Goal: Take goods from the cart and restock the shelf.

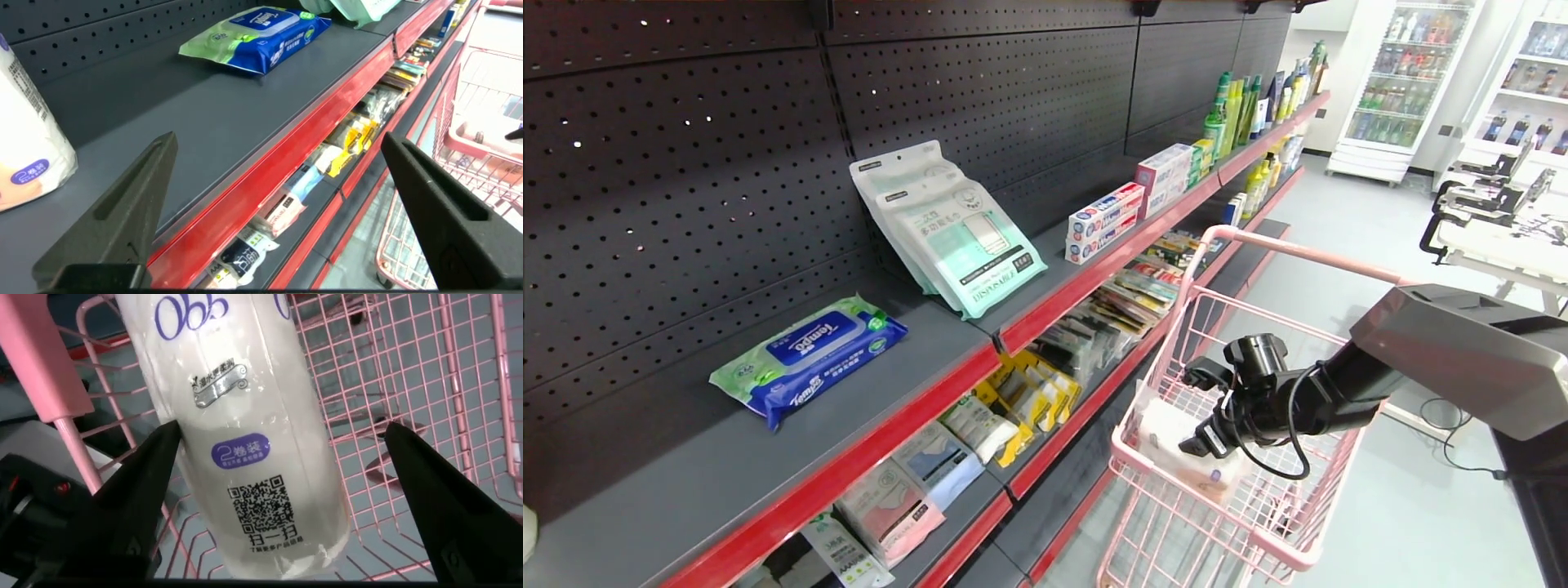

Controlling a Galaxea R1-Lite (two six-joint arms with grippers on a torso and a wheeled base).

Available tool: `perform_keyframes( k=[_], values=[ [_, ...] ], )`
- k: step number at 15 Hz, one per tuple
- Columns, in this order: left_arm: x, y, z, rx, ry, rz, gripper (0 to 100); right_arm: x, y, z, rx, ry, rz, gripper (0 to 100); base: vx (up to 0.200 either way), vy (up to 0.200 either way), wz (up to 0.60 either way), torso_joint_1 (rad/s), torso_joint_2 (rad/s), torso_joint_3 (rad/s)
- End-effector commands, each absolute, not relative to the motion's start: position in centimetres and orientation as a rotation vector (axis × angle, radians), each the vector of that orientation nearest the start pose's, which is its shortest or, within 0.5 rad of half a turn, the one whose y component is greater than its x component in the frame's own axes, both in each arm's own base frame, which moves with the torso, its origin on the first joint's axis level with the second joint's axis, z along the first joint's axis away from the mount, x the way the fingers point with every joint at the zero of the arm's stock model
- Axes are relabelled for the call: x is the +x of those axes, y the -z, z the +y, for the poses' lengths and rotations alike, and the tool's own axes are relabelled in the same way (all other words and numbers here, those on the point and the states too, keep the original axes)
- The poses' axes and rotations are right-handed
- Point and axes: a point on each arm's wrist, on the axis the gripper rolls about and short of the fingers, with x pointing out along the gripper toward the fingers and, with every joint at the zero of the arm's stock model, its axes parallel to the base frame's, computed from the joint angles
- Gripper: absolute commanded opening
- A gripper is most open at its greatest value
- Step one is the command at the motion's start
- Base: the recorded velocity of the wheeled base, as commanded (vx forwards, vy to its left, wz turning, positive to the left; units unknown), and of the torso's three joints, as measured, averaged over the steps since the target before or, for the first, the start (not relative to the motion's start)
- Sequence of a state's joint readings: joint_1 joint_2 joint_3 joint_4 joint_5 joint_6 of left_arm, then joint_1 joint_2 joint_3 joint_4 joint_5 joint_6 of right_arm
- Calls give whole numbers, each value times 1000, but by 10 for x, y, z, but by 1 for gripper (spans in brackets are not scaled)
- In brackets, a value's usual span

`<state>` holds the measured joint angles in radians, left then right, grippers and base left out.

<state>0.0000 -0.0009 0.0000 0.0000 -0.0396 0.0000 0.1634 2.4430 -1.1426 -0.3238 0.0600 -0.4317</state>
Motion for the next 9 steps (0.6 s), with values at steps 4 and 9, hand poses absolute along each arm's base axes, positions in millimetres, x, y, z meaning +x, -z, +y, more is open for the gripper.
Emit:
perform_keyframes(
  k=[4, 9],
  values=[
    [-23, -75, -1, 0, 40, 0, 100, 400, 34, 68, -415, -471, 892, 100, 0, 0, 0, 0, 0, 0],
    [-23, -75, -1, 0, 40, 0, 100, 395, 36, 77, -422, -496, 900, 100, 0, 0, 0, 0, 0, 0]
  ],
)
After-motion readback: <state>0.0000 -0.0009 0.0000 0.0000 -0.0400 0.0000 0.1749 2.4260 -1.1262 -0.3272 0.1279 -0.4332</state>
